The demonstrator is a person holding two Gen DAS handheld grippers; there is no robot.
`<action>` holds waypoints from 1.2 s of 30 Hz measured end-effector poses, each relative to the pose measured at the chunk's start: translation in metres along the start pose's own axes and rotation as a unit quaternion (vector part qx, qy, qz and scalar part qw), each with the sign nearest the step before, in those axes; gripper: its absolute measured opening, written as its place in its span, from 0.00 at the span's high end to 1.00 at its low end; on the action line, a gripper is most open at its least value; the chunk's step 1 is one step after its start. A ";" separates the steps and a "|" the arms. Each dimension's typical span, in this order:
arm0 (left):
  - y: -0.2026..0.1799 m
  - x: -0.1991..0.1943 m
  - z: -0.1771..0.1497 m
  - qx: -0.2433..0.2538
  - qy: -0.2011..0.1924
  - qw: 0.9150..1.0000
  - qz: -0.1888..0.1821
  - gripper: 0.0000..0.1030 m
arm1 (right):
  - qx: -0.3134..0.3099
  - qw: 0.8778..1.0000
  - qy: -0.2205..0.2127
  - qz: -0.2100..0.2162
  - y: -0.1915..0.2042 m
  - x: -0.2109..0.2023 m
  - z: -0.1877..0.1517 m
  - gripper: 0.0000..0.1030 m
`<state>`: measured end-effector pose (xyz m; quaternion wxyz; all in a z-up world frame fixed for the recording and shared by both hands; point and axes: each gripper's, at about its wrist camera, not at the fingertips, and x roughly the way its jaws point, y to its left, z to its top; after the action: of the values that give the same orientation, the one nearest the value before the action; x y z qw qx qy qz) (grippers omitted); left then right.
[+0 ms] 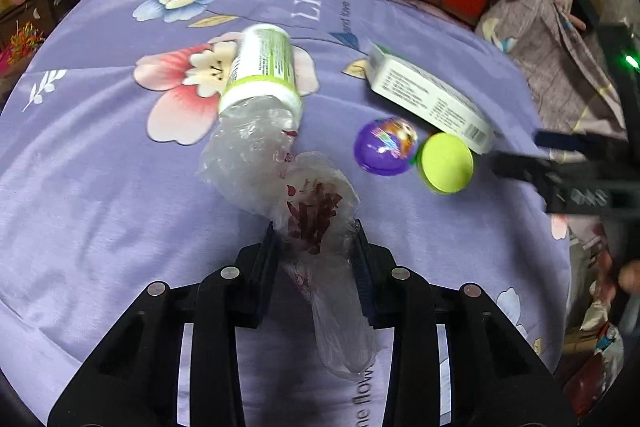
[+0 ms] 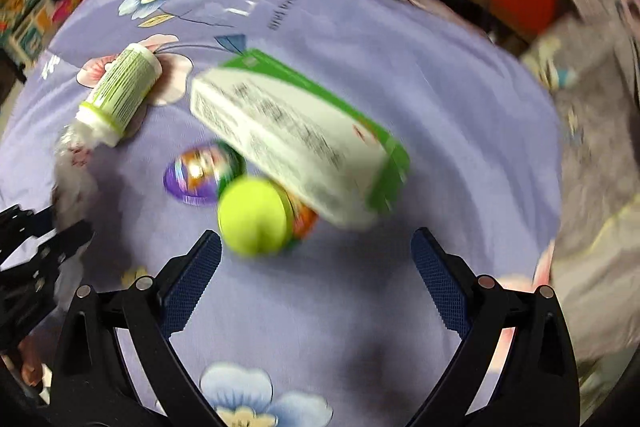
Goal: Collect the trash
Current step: 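Grasp the white-green medicine box with the right tool while the left tool holds the bag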
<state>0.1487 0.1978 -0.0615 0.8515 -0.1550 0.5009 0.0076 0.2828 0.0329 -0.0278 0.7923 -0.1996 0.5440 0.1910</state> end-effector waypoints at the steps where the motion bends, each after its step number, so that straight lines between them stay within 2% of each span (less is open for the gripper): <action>1: 0.004 -0.001 0.000 -0.003 0.001 1.000 -0.007 0.66 | -0.014 1.000 0.001 -0.006 0.006 0.004 0.007 0.11; 5: 0.014 0.003 0.004 -0.009 0.006 1.000 -0.029 0.66 | -0.057 0.998 0.014 -0.031 0.022 0.023 0.025 0.11; 13: 0.014 0.018 0.008 -0.002 0.015 0.998 -0.053 0.66 | -0.092 0.994 0.031 -0.058 0.023 0.058 0.045 0.11; 20: 0.012 0.033 0.010 -0.006 0.025 0.998 -0.060 0.66 | -0.083 0.995 0.023 -0.055 0.015 0.077 0.052 0.11; 22: 0.010 0.034 0.011 -0.006 0.023 0.998 -0.058 0.65 | -0.080 0.995 0.010 -0.062 0.015 0.073 0.052 0.22; 24: 0.008 0.034 0.012 -0.005 0.024 0.998 -0.056 0.65 | -0.088 0.993 -0.012 -0.078 0.016 0.062 0.051 0.41; 25: 0.007 0.034 0.012 -0.004 0.025 0.998 -0.055 0.65 | -0.086 0.993 -0.017 -0.079 0.014 0.057 0.051 0.44; 27: 0.004 0.034 0.012 0.000 0.025 0.999 -0.048 0.65 | -0.073 0.994 -0.022 -0.075 0.008 0.049 0.051 0.60; 30: -0.001 0.032 0.010 0.003 0.025 0.999 -0.044 0.65 | -0.041 0.997 -0.023 -0.057 -0.004 0.035 0.046 0.69; 36: -0.017 0.022 0.002 0.016 0.022 0.999 -0.037 0.65 | 0.007 0.999 -0.027 -0.017 -0.025 0.001 0.017 0.71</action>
<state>0.1646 0.1790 -0.0750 0.8421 -0.1597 0.5138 -0.0358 0.3091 0.0207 -0.0208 0.8113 -0.1978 0.5201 0.1793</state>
